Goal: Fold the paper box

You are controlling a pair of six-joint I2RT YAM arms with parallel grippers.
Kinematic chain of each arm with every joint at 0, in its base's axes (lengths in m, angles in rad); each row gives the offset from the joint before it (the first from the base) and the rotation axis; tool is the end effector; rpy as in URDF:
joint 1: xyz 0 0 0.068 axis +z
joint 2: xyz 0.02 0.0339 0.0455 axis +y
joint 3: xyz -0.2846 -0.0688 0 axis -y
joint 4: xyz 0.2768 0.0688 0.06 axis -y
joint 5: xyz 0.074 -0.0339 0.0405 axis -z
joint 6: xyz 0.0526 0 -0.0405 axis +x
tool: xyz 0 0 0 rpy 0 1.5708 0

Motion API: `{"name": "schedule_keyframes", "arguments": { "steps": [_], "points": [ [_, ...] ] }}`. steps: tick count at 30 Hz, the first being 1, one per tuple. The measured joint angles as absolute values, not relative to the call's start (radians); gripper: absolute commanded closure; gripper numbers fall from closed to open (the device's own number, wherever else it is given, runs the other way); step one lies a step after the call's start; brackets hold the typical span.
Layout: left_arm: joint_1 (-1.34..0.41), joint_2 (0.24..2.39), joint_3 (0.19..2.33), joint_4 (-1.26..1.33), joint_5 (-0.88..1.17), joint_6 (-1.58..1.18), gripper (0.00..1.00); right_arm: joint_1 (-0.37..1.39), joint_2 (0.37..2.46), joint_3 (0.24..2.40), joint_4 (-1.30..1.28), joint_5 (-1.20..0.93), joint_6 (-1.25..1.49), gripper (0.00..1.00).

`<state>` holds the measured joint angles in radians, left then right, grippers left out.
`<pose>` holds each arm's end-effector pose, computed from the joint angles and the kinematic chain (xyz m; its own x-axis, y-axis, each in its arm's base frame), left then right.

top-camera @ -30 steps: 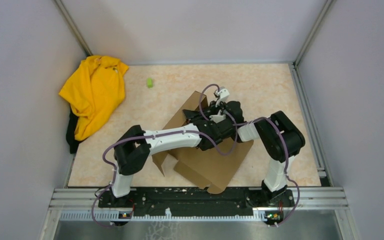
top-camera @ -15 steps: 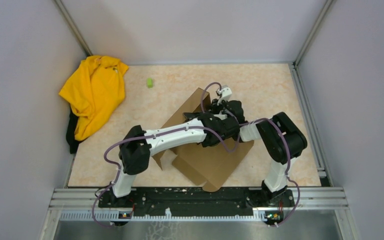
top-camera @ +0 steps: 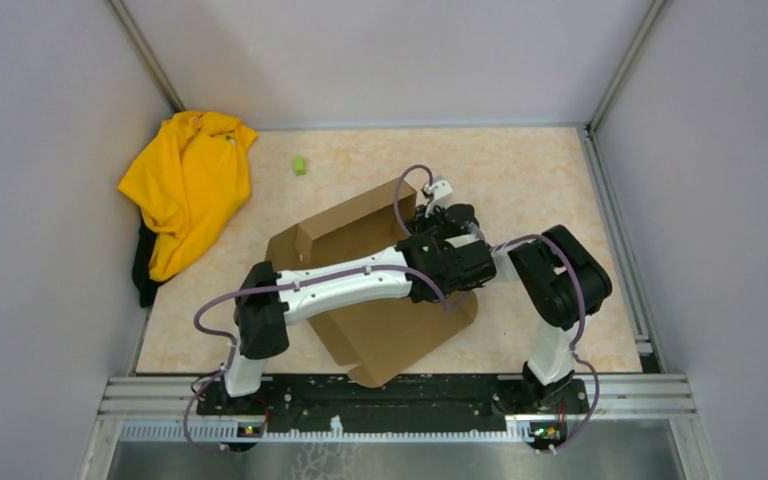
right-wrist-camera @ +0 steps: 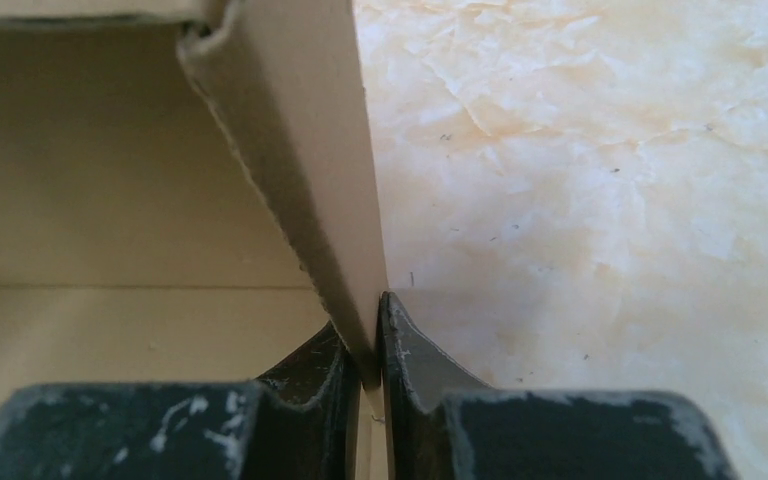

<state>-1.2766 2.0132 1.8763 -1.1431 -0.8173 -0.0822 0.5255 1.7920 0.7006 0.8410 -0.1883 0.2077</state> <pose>0.1689 -0.4251 0.2870 -0.3256 0.8810 -0.3431 0.5693 0.4724 0.6728 0.3282 0.2017 0.1421 -0.3437 0.0348 -0.9384 -0.5915 0.7681 0.2452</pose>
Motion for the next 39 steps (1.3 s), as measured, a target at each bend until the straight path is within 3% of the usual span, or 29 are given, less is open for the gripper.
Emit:
{"name": "schedule_keyframes", "arguments": {
  "steps": [14, 18, 21, 23, 26, 29, 39],
  "points": [
    [-1.329, 1.748, 1.797, -1.146, -0.74, -0.161, 0.57, 0.522, 1.769, 0.701, 0.857, -0.231, 0.232, 0.99],
    [-1.398, 1.562, 1.803, -1.004, -0.729, -0.179, 0.47, 0.514, 1.778, 0.7, 0.849, -0.221, 0.235, 1.0],
    [-1.42, 1.469, 1.804, -0.916, -0.703, -0.179, 0.47, 0.514, 1.781, 0.701, 0.817, -0.206, 0.236, 1.0],
    [-1.417, 1.447, 1.802, -0.878, -0.699, -0.179, 0.46, 0.514, 1.781, 0.701, 0.806, -0.2, 0.236, 1.0],
    [-1.411, 1.444, 1.781, -0.854, -0.728, -0.18, 0.38, 0.514, 1.781, 0.701, 0.807, -0.199, 0.23, 1.0],
    [-1.401, 1.441, 1.751, -0.854, -0.797, -0.187, 0.39, 0.514, 1.78, 0.69, 0.823, -0.202, 0.22, 1.0],
    [-1.016, 1.316, 1.607, -0.82, -0.804, -0.22, 0.4, 0.514, 1.713, 0.57, 0.896, -0.218, 0.182, 1.0]
  ]
}}
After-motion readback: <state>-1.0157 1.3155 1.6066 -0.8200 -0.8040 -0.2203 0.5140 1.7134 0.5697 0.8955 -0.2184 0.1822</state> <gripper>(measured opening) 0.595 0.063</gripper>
